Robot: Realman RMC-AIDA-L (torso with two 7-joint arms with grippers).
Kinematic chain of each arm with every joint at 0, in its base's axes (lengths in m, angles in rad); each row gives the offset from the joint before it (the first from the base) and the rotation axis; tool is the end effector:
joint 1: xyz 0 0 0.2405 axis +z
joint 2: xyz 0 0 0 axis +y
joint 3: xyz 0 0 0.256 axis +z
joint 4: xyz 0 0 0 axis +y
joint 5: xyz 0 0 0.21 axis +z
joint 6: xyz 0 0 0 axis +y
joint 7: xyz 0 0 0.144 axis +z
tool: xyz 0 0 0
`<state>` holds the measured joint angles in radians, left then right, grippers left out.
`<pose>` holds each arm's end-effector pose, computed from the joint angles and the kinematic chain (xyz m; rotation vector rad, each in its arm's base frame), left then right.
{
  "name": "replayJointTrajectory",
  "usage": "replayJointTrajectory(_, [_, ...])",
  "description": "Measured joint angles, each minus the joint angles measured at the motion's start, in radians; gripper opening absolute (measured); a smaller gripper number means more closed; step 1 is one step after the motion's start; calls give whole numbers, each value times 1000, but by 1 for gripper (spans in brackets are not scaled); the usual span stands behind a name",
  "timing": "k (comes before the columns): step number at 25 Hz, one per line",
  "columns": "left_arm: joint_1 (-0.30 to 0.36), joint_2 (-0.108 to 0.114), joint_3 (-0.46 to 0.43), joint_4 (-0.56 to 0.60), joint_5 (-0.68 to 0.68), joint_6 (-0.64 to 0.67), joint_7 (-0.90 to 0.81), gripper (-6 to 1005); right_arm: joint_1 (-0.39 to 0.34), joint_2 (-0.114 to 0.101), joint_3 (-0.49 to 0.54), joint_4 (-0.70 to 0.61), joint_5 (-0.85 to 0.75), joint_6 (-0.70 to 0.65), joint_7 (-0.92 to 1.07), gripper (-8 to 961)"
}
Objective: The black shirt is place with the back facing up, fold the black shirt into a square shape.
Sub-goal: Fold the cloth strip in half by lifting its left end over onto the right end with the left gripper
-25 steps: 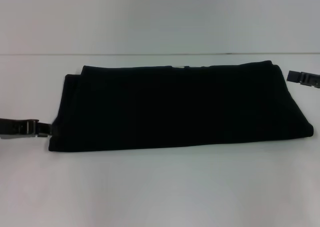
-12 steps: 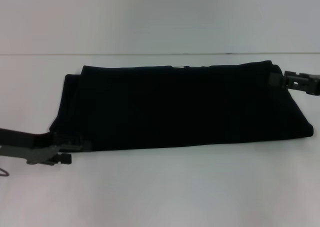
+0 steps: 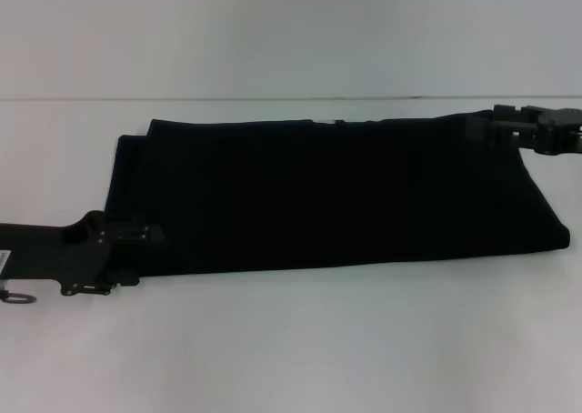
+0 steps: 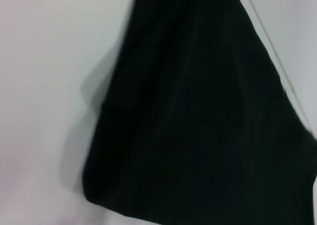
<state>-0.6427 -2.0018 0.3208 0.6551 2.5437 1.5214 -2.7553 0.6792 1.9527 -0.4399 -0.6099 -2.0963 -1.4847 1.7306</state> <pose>-0.3144 0.3463 0.0409 -1.7115 -2.3763 -0.5165 0.2600 0.3917 0.0702 -2.4477 0.9937 0.7624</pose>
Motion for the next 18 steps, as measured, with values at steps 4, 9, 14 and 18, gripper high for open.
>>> replayJointTrajectory(4, [18,0,-34,-13,-1,-13,-58,797,12,-1,0,-7,1,10,-12,939])
replayJointTrajectory(9, [46,-5,-73,-13,6,-15,-126,796,25,0,1,-24,1,13,-14,939])
replayJointTrajectory(14, [64,-6,-111,-9,19,-25,-150,795,33,4,0,-26,1,19,-29,939])
replayJointTrajectory(18, [65,-6,-118,-12,22,-49,-155,795,37,9,0,-27,1,22,-32,939])
